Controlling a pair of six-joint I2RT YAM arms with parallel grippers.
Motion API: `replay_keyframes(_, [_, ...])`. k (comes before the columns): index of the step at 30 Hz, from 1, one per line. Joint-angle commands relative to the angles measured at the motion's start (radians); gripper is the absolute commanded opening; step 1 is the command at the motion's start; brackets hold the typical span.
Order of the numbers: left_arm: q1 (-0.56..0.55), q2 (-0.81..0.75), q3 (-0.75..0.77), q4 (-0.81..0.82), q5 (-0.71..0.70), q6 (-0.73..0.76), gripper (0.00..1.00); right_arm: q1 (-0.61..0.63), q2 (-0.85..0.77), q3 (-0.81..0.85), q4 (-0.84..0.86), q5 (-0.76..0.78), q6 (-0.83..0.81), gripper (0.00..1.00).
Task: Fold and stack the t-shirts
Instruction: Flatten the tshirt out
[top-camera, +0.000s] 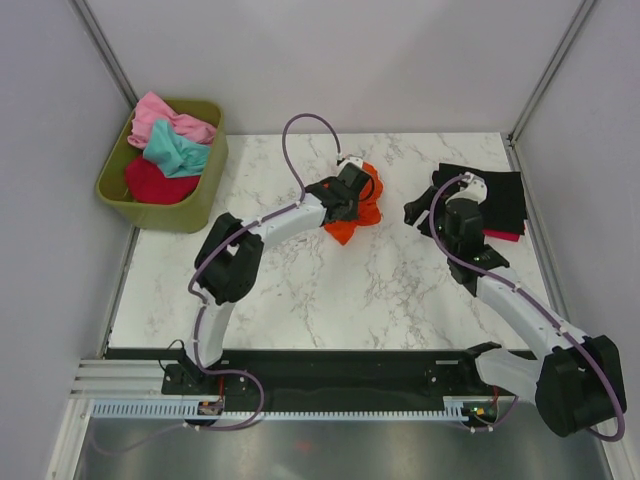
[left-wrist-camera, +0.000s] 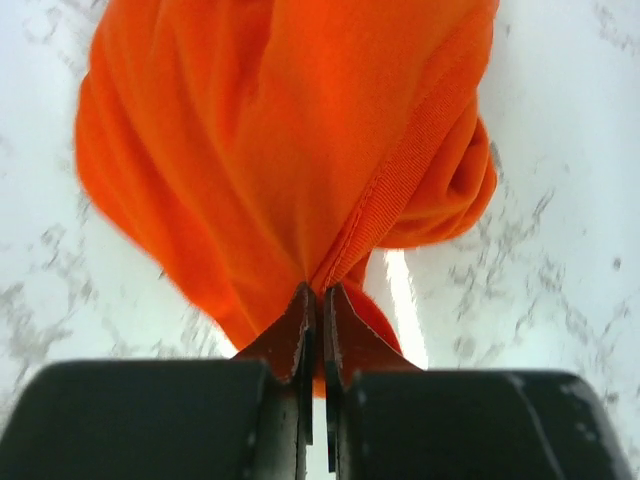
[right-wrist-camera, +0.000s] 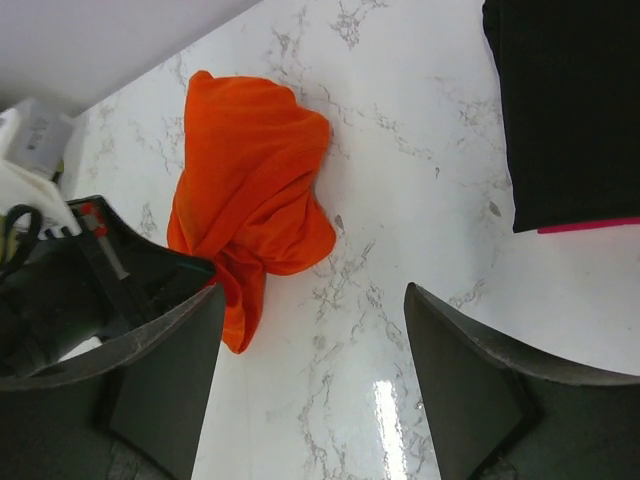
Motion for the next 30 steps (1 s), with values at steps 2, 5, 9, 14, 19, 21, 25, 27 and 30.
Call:
replay_keyframes(2, [0.001, -0.25, -0.074, -0.014, 0.029, -0.017, 0.02, -0.003, 0.084, 0.023, 0.035, -0.074, -0.007, 0.79])
replay_keyframes(5, [0.001, -0.37, -0.153, -0.009, 0.102, -0.057, 0.02, -0.004, 0.126, 0.033, 0.071, -0.16, -0.021, 0.77])
replay_keyframes(9, [0.029, -0.466, -0.304, 0.059, 0.211, -0.113, 0.02, -0.003, 0.212, 0.028, 0.176, -0.3, -0.042, 0.73])
replay_keyframes(14, [0.206, -0.524, -0.5, 0.185, 0.433, -0.198, 0.02, 0.029, 0.365, 0.062, 0.241, -0.401, -0.07, 0.67])
replay_keyframes(19, [0.3, -0.533, -0.599, 0.294, 0.504, -0.267, 0.02, 0.065, 0.469, 0.134, 0.186, -0.41, -0.094, 0.75])
replay_keyframes(21, [0.313, -0.532, -0.61, 0.293, 0.503, -0.277, 0.02, 0.071, 0.486, 0.143, 0.152, -0.403, -0.094, 0.76])
replay_keyframes(25, [0.319, -0.565, -0.636, 0.3, 0.457, -0.285, 0.02, 0.091, 0.491, 0.148, 0.091, -0.352, -0.1, 0.77])
replay_keyframes(27, [0.322, -0.578, -0.651, 0.302, 0.415, -0.287, 0.02, 0.103, 0.5, 0.163, 0.059, -0.326, -0.102, 0.76])
replay_keyframes(30, [0.333, -0.593, -0.667, 0.303, 0.392, -0.296, 0.02, 0.105, 0.528, 0.178, 0.046, -0.317, -0.096, 0.67])
